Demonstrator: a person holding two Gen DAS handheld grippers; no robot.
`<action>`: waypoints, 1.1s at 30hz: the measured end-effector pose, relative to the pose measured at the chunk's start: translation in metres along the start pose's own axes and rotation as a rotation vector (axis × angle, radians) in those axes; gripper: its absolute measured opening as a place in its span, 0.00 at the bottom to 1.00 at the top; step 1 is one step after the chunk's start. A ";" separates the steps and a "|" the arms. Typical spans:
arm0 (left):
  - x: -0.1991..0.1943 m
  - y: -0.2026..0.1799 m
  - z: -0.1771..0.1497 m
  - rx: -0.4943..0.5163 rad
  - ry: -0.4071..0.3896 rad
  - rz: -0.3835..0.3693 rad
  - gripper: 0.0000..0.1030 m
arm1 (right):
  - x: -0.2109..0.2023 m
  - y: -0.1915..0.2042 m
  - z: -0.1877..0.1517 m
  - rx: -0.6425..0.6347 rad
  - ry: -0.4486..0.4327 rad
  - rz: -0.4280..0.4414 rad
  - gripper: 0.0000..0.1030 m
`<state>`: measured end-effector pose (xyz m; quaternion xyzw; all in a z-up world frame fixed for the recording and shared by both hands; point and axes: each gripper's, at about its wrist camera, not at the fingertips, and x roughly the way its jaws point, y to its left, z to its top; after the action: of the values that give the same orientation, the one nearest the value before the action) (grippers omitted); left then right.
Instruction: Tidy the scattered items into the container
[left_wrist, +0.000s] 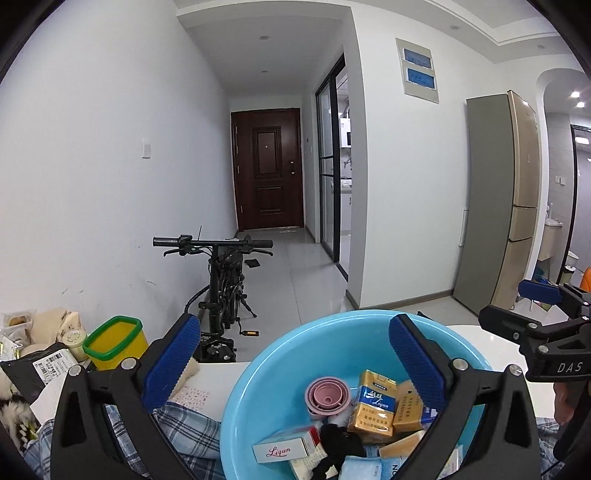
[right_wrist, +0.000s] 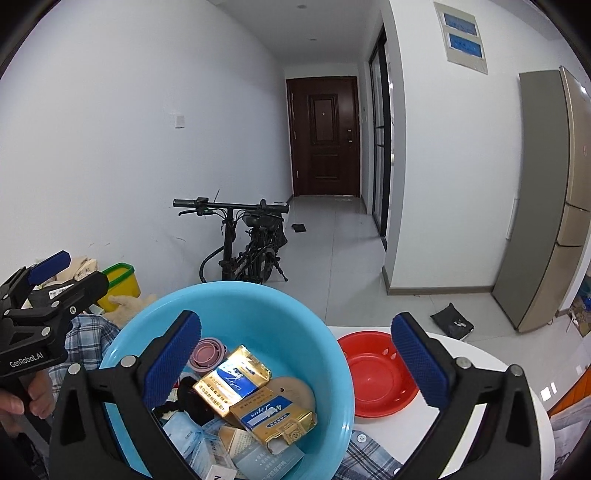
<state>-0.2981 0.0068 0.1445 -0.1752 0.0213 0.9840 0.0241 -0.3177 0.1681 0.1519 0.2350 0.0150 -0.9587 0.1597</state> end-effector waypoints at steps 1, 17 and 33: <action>-0.002 0.000 0.000 0.002 -0.001 -0.001 1.00 | -0.003 0.001 0.000 -0.001 -0.002 0.003 1.00; -0.078 -0.001 -0.012 0.003 -0.031 -0.003 1.00 | -0.068 -0.002 -0.017 0.075 -0.009 -0.007 1.00; -0.181 0.004 -0.034 -0.037 -0.019 0.019 1.00 | -0.161 0.038 -0.051 -0.029 -0.065 0.010 1.00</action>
<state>-0.1173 -0.0063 0.1749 -0.1659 0.0046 0.9861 0.0118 -0.1483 0.1858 0.1818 0.2017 0.0224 -0.9646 0.1684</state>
